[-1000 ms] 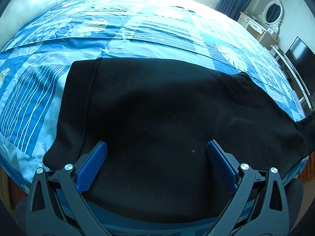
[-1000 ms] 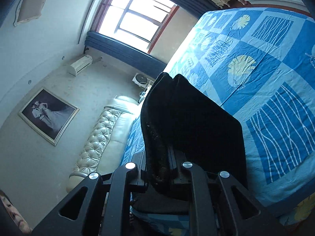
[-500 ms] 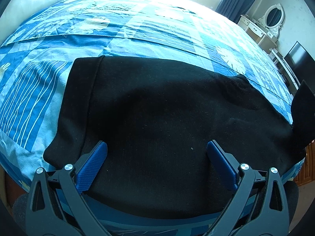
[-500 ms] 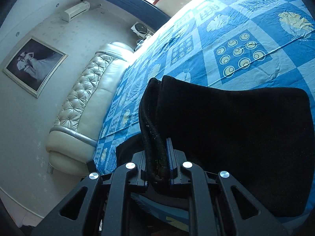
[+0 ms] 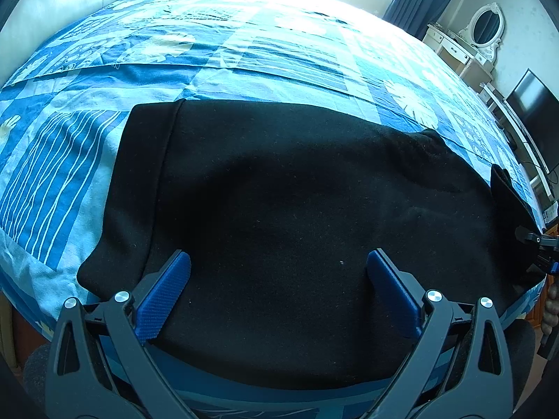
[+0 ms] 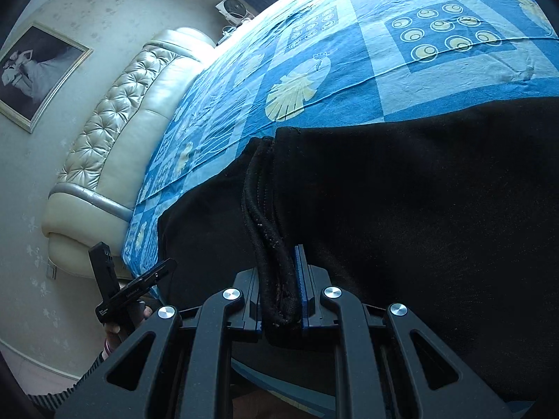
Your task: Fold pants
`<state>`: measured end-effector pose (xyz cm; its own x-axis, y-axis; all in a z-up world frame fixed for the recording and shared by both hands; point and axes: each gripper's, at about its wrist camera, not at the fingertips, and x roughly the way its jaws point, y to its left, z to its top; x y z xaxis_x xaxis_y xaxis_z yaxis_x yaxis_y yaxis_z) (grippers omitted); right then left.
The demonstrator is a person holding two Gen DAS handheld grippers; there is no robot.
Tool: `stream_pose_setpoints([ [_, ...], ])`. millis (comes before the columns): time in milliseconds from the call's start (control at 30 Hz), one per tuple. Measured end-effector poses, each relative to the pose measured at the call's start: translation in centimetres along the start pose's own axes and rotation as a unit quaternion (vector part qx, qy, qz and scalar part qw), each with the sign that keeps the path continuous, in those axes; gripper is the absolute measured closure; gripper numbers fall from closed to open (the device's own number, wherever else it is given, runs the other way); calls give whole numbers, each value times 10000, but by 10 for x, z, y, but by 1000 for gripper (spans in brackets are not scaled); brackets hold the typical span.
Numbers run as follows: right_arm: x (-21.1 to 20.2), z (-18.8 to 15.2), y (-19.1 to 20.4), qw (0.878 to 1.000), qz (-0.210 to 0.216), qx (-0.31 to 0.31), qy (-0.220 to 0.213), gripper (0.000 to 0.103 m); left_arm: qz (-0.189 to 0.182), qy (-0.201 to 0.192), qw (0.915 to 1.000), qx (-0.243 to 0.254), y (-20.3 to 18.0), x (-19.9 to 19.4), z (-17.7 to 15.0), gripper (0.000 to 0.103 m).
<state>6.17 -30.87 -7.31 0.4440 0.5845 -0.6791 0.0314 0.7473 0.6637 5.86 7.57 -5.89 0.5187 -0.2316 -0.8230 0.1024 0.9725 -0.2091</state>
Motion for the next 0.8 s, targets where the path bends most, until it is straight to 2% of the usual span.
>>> stream_pose_setpoints([
  [233,15,-8,7,9993,-333,-150,85,87,40,-31,10000,38,0,0,-1,2],
  [367,23,-11,15,9977,-581,-330,110,83,38,-30,10000,39,0,0,-1,2],
  [700,30,-16,28,9961,-702,-515,126,64,39,-28,10000,39,0,0,-1,2],
  [800,34,-18,37,9936,-868,-707,146,58,42,-30,10000,41,0,1,-1,2],
])
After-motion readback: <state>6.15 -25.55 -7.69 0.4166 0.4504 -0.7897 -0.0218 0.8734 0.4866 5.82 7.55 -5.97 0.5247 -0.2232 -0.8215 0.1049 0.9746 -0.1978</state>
